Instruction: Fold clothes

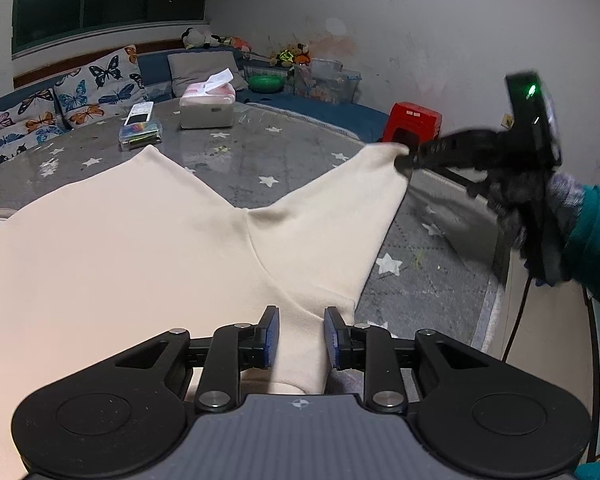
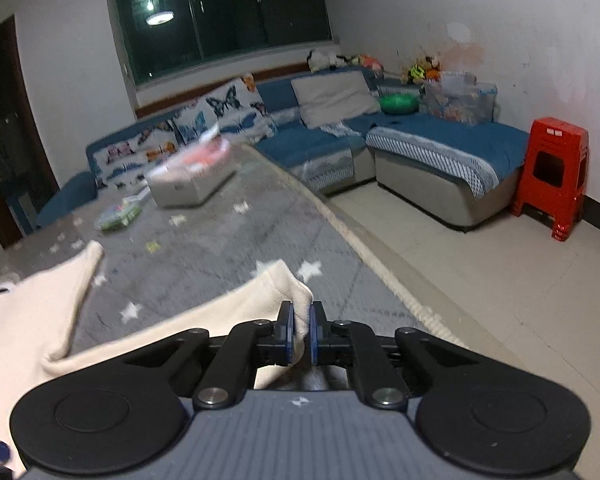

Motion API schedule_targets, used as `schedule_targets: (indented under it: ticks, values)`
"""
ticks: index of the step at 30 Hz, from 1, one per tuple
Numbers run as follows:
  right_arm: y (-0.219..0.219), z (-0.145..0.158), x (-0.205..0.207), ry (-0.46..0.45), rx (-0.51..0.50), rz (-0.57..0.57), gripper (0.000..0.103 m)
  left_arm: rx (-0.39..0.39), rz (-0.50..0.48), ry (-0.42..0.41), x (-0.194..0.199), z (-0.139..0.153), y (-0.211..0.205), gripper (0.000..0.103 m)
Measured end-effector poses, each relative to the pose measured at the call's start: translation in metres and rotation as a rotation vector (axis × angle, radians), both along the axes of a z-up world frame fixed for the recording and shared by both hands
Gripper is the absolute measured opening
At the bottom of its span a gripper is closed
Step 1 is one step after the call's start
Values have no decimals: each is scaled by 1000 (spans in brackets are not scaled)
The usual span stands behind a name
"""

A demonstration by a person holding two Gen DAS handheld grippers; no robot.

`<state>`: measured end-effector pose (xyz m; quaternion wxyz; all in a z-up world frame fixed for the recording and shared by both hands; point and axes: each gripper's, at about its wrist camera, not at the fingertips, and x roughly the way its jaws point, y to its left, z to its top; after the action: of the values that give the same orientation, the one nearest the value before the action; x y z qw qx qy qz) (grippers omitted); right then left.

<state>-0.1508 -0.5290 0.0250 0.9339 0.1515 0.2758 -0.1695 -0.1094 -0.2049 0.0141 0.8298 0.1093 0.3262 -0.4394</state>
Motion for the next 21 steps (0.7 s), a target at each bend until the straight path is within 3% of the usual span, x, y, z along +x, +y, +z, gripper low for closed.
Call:
schedule_targets:
  ticks: [10,21]
  values:
    - [34,73,-16,-113,-32,149,7,-34,43,-38,-8,13,23,39]
    - [134,129,2,-188,-62,474,7,-90,280,-53,-4,25,108,40]
